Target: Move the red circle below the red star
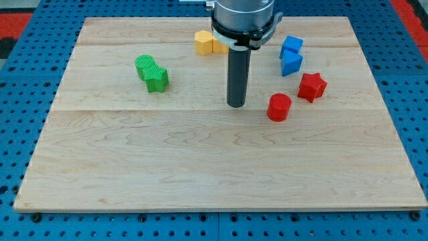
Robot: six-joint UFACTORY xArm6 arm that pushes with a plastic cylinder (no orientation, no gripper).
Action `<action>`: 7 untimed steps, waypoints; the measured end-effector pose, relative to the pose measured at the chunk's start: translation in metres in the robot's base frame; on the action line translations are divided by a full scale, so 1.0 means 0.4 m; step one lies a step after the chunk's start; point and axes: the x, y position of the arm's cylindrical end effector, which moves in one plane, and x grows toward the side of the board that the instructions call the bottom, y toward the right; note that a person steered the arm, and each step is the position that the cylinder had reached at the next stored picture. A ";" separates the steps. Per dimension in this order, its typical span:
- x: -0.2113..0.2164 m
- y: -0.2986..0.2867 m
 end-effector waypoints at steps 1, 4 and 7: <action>0.005 0.000; 0.050 0.015; 0.050 0.205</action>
